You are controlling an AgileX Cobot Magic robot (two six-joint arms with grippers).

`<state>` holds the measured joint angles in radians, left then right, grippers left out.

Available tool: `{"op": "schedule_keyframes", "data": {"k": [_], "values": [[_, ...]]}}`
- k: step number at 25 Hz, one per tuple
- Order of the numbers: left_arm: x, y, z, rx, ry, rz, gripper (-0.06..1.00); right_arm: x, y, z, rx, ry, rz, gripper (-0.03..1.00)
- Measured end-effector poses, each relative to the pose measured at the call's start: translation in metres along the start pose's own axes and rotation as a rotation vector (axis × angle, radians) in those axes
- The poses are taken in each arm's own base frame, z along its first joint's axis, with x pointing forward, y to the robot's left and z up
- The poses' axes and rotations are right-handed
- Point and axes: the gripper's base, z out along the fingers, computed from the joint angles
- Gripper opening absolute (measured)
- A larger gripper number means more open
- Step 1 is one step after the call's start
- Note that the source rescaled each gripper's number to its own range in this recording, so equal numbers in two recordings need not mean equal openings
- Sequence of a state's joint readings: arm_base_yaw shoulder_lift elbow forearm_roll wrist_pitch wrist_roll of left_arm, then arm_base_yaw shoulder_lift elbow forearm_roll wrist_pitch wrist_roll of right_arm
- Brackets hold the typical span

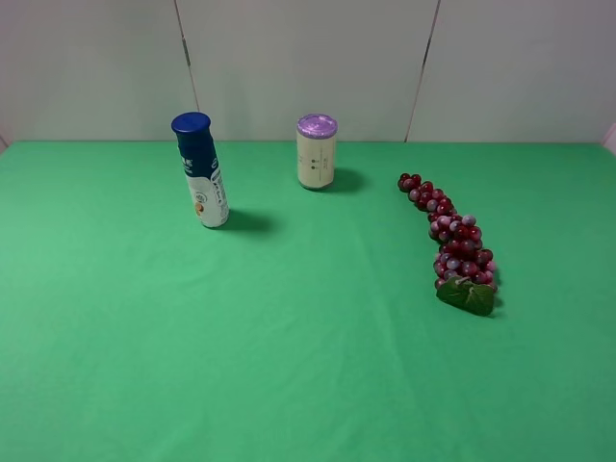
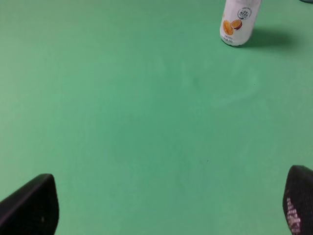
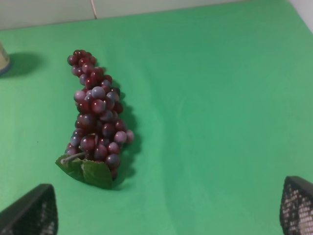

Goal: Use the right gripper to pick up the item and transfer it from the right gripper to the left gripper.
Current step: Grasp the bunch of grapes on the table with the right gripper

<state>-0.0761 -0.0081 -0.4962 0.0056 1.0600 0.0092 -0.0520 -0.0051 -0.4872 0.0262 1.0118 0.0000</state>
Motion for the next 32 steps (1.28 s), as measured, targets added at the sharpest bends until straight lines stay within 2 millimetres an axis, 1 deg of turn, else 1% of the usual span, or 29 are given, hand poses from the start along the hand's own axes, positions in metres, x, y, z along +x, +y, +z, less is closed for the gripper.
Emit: {"op": "schedule_keyframes", "data": {"k": [17,19,21,24,25,29,32], "values": [[0.0,0.0,0.0,0.0,0.0,0.0,1.0,0.0,-0.001,0.0,0.012,0.0,0.032,0.98],[0.0,0.0,0.0,0.005,0.0,-0.003,1.0,-0.002,-0.002,0.003,0.023,0.02,0.027,0.99],[0.0,0.0,0.0,0.005,0.0,-0.003,1.0,-0.01,-0.003,0.011,0.034,0.073,0.022,1.0],[0.0,0.0,0.0,0.0,0.0,0.0,1.0,-0.029,-0.003,0.035,0.039,0.201,0.021,1.0],[0.0,0.0,0.0,0.0,0.0,0.0,1.0,-0.036,-0.004,0.047,0.041,0.257,0.021,1.0],[0.0,0.0,0.0,0.0,0.0,0.0,1.0,-0.057,-0.005,0.101,0.046,0.483,0.024,1.0],[0.0,0.0,0.0,0.0,0.0,0.0,1.0,-0.07,0.003,0.141,0.031,0.604,0.04,1.0]]}}
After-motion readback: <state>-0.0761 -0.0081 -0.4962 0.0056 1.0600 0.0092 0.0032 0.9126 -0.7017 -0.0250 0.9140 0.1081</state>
